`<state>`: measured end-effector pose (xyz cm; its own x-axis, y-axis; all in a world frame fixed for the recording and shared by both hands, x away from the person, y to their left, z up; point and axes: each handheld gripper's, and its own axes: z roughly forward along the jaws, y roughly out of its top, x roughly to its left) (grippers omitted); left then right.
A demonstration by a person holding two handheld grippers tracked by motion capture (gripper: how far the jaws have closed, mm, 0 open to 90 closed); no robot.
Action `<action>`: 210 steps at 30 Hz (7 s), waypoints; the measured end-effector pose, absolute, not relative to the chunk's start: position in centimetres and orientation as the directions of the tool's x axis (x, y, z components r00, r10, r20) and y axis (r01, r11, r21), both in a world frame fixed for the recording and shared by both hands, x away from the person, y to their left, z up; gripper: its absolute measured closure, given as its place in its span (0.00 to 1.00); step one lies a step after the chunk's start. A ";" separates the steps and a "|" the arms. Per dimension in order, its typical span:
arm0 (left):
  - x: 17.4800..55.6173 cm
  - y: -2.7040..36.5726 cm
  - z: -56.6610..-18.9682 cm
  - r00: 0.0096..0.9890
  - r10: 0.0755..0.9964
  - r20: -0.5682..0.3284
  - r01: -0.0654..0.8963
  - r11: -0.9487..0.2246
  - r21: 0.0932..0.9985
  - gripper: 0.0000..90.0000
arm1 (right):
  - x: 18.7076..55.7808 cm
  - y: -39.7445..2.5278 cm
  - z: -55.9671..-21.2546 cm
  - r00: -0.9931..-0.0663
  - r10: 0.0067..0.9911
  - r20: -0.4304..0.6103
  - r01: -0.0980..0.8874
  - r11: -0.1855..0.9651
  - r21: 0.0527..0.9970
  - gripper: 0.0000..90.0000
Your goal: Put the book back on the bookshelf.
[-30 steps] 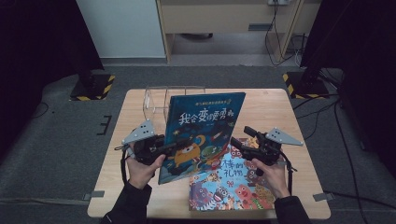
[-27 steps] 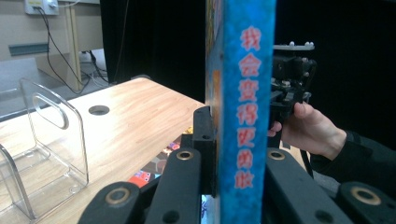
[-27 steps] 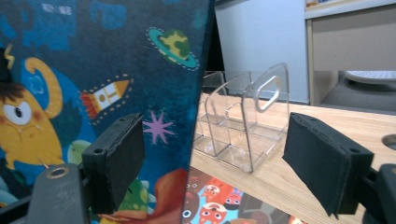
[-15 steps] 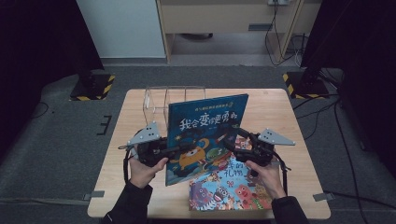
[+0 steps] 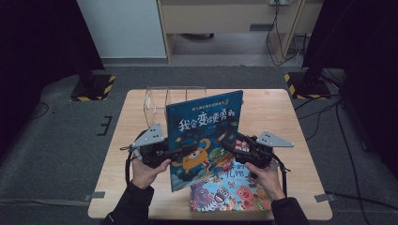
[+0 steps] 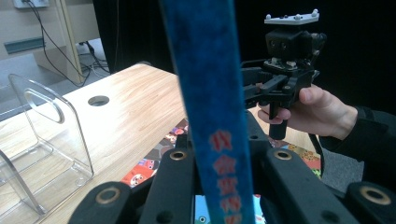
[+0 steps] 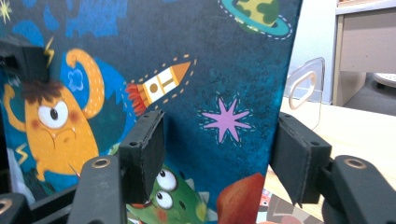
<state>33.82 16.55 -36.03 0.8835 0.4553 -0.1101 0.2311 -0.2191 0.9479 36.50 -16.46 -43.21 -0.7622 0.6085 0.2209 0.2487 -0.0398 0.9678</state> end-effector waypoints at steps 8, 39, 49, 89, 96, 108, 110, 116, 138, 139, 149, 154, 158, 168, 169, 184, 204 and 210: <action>34.1 16.2 -36.6 0.879 0.468 -0.091 0.218 -0.224 0.950 0.85 | 36.4 -16.9 -43.2 -0.763 0.611 0.211 0.228 -0.050 0.972 0.48; 33.7 15.9 -36.7 0.875 0.458 -0.159 0.245 -0.134 0.960 0.92 | 36.2 -16.6 -43.0 -0.779 0.597 0.192 0.209 -0.042 0.977 0.45; 33.5 17.5 -35.6 0.834 0.527 -0.161 0.258 -0.115 0.959 0.92 | 36.3 -17.1 -42.9 -0.773 0.604 0.196 0.210 -0.048 0.976 0.45; 33.3 23.6 -31.9 0.743 0.648 -0.166 0.272 -0.066 0.960 0.92 | 36.6 -17.4 -43.5 -0.755 0.634 0.168 0.223 0.006 0.975 0.46; 34.4 26.5 -30.9 0.687 0.707 -0.168 0.253 -0.016 0.967 0.92 | 36.8 -17.9 -43.9 -0.733 0.662 0.158 0.244 0.038 0.969 0.46; 36.4 30.1 -29.9 0.587 0.786 -0.194 0.244 0.056 0.968 0.92 | 37.1 -18.4 -44.7 -0.689 0.712 0.138 0.287 0.093 0.953 0.46; 36.7 30.4 -29.8 0.566 0.803 -0.188 0.242 0.056 0.969 0.92 | 37.1 -18.6 -44.8 -0.683 0.718 0.137 0.295 0.099 0.951 0.46; 37.7 31.6 -29.7 0.510 0.838 -0.193 0.229 0.084 0.970 0.92 | 37.1 -19.2 -45.2 -0.672 0.729 0.129 0.306 0.115 0.945 0.45; 43.4 31.9 -31.0 0.330 0.918 -0.220 0.220 0.152 0.964 0.92 | 37.2 -19.7 -46.1 -0.674 0.731 0.109 0.323 0.159 0.933 0.45; 43.6 31.9 -31.2 0.327 0.920 -0.217 0.219 0.149 0.964 0.92 | 37.2 -19.7 -46.2 -0.672 0.733 0.110 0.327 0.160 0.931 0.44; 46.2 30.9 -33.1 0.274 0.930 -0.244 0.213 0.189 0.959 0.92 | 37.0 -19.7 -46.6 -0.662 0.742 0.105 0.335 0.168 0.927 0.44; 47.5 30.5 -34.3 0.265 0.927 -0.265 0.228 0.207 0.952 0.92 | 37.0 -19.5 -46.8 -0.665 0.740 0.104 0.338 0.173 0.925 0.44; 48.2 29.8 -34.9 0.251 0.937 -0.241 0.223 0.186 0.957 0.92 | 37.0 -19.4 -47.0 -0.668 0.738 0.098 0.340 0.186 0.922 0.44; 49.2 28.4 -36.8 0.247 0.941 -0.231 0.222 0.177 0.959 0.92 | 36.8 -19.7 -46.9 -0.663 0.742 0.094 0.335 0.182 0.924 0.44; 49.2 28.3 -37.1 0.244 0.940 -0.239 0.224 0.185 0.957 0.92 | 36.8 -19.7 -46.9 -0.664 0.742 0.092 0.334 0.183 0.925 0.44; 49.9 28.3 -40.2 0.235 0.939 -0.249 0.243 0.192 0.951 0.92 | 36.9 -19.5 -47.2 -0.671 0.737 0.081 0.334 0.203 0.921 0.44; 46.3 29.9 -42.0 0.296 0.928 -0.225 0.299 0.134 0.945 0.91 | 36.8 -19.3 -47.0 -0.675 0.735 0.072 0.330 0.213 0.920 0.43; 45.7 30.1 -42.6 0.305 0.923 -0.236 0.287 0.147 0.947 0.90 | 36.8 -19.3 -47.0 -0.674 0.735 0.073 0.331 0.212 0.919 0.43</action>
<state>45.74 30.12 -42.55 0.3048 0.9227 -0.2358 0.2873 0.1470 0.9465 36.75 -19.26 -46.97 -0.6737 0.7354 0.0730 0.3315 0.2124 0.9192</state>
